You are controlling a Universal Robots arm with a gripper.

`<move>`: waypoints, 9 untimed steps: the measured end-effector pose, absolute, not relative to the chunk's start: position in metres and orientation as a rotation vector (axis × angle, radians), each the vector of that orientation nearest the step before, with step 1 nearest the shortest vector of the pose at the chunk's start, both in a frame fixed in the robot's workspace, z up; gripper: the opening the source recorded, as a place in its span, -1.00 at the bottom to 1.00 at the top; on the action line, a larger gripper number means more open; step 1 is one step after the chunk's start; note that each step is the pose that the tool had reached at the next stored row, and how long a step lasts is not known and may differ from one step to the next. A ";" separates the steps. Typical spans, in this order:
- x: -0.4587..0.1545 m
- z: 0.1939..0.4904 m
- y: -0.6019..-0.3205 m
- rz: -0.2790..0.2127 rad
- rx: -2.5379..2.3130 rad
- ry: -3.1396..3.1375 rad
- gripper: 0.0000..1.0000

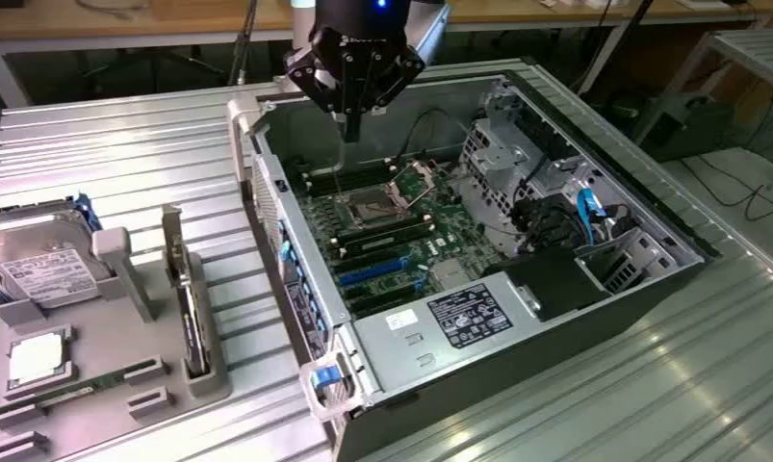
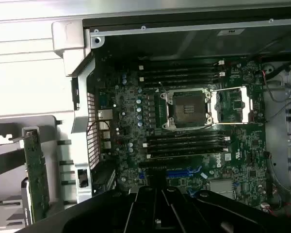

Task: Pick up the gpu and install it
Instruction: 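Reach for the gpu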

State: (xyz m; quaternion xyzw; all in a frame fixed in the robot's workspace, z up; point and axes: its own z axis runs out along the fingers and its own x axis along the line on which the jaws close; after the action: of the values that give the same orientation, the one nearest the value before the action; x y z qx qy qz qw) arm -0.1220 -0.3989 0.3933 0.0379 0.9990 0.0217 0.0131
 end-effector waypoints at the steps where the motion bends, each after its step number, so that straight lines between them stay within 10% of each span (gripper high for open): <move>1: -0.124 0.393 -0.399 0.068 0.118 3.112 -0.79; 9: -0.163 0.393 -0.399 0.068 0.118 3.112 -0.79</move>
State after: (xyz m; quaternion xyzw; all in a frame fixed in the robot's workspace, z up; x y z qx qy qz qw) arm -0.1632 -0.3989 0.3932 0.0379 0.9990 0.0217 0.0131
